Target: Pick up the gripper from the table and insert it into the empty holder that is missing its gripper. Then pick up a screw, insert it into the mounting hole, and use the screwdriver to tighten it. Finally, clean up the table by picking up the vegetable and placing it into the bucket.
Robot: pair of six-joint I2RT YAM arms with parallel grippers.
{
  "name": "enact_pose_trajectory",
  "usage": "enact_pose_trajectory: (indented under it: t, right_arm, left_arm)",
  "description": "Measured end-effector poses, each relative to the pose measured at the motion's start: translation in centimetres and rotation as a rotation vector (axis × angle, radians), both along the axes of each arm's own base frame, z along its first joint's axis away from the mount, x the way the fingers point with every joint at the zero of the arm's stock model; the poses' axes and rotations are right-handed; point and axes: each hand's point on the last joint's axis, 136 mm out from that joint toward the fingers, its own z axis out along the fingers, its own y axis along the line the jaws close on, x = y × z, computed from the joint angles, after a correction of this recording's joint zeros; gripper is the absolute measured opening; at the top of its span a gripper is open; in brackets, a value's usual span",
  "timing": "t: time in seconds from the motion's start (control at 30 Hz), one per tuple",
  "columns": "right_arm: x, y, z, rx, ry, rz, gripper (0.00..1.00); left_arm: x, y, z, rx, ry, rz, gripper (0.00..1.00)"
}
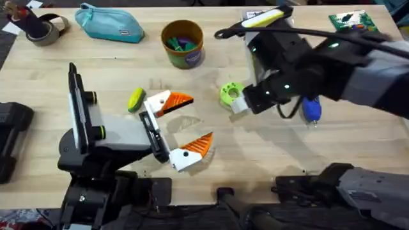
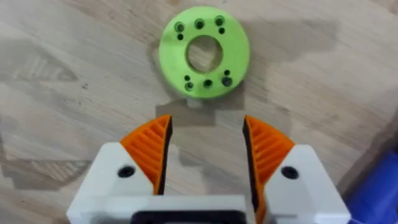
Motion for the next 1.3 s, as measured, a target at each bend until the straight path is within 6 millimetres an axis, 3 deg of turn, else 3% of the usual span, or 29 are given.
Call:
enact_pose_trajectory:
  t: [0.23,0.63,0.8,1.13,1.3]
  right_arm:
    - [-0.1,0.7,-2.6,0.048,0.027,-0.062,0.657]
    - [0.1,0.7,-2.6,0.051,0.02,-0.059,0.657]
    - [1.1,1.2,-2.2,0.068,-0.027,-0.024,0.657]
    - [1.6,-0.7,-2.4,0.03,-0.017,-0.014,0.657]
    - [2.0,-0.5,-2.4,0.0,0.006,0.027,0.657]
  left_arm:
    - [0.0,0.0,0.0,0.0,0.0,0.0,0.992]
    - [0.0,0.0,0.0,0.0,0.0,0.0,0.992]
    - [0.0,0.0,0.0,0.0,0.0,0.0,0.992]
    - [0.0,0.0,0.0,0.0,0.0,0.0,0.992]
    - [0.0,0.0,0.0,0.0,0.0,0.0,0.992]
